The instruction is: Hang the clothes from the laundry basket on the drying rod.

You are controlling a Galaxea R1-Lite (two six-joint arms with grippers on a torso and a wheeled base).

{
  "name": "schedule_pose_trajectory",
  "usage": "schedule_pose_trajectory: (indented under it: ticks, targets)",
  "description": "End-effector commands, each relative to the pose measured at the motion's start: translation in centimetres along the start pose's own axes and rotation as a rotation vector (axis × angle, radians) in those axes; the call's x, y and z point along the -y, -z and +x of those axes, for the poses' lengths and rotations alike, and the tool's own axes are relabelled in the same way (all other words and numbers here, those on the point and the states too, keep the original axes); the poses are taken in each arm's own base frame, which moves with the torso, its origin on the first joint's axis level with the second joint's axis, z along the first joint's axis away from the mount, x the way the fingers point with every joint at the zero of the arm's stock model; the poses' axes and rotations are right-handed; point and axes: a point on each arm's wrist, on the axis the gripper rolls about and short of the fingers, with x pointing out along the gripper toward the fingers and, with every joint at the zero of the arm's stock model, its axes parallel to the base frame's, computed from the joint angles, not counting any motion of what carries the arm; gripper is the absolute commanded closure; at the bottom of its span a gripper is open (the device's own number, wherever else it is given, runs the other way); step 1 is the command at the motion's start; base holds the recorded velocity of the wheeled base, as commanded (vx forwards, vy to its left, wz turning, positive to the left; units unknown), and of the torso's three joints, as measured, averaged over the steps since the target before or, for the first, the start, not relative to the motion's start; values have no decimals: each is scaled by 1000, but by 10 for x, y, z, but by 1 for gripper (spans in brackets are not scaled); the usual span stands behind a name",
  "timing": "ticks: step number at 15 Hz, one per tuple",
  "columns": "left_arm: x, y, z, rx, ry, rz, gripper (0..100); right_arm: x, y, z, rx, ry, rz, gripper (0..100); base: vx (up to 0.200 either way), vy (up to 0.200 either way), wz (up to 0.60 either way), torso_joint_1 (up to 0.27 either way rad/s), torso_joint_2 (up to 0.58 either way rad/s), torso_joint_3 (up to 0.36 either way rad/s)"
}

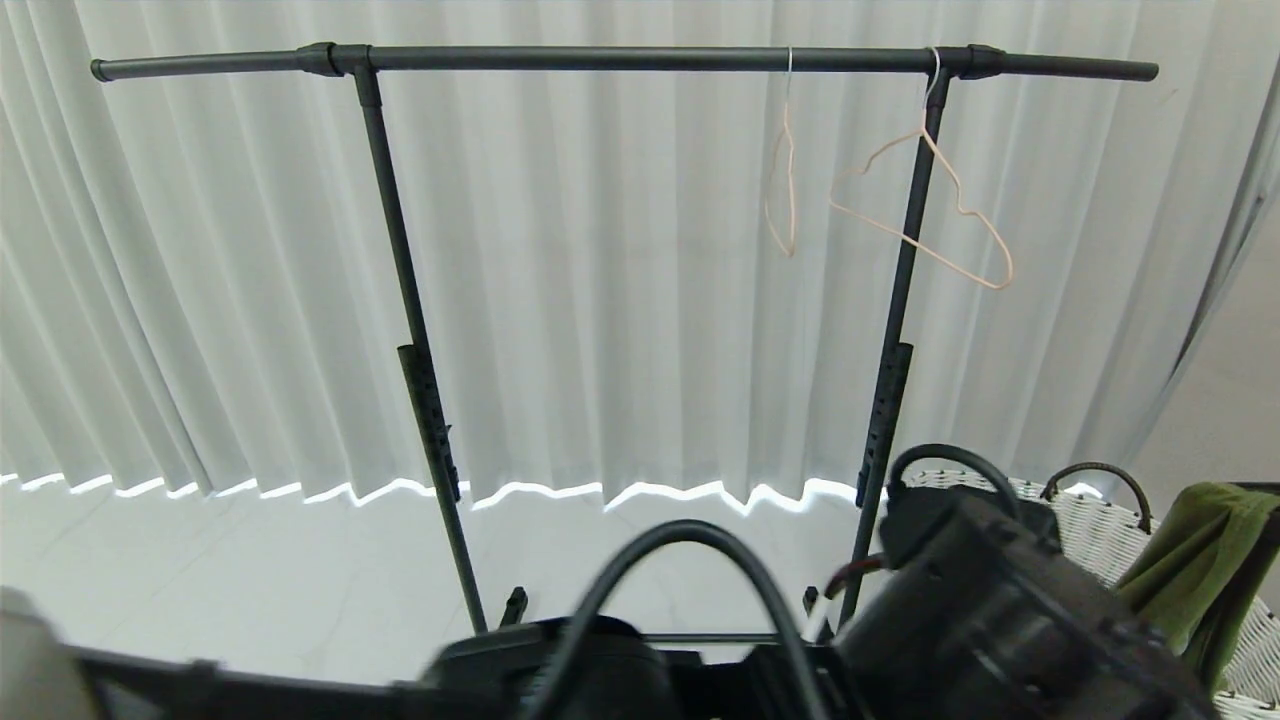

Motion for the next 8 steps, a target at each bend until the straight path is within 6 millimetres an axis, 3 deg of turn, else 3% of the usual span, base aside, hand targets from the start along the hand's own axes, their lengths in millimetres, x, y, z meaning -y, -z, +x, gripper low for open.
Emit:
schedule_pose_trajectory:
  ticks: [1, 5, 8]
  targets:
    - [11, 11, 80, 6, -64, -18, 0, -1, 5, 2, -16, -6, 3, 100, 0, 0, 0, 0, 0, 0]
    - [9, 20, 120, 9, -87, -20, 0, -2, 7, 2, -20, -6, 2, 100, 0, 0, 0, 0, 0, 0]
    - [-7, 29, 134, 1, -163, -23, 0, -3, 6, -2, -5, 1, 0, 100, 0, 0, 0, 0, 0, 0]
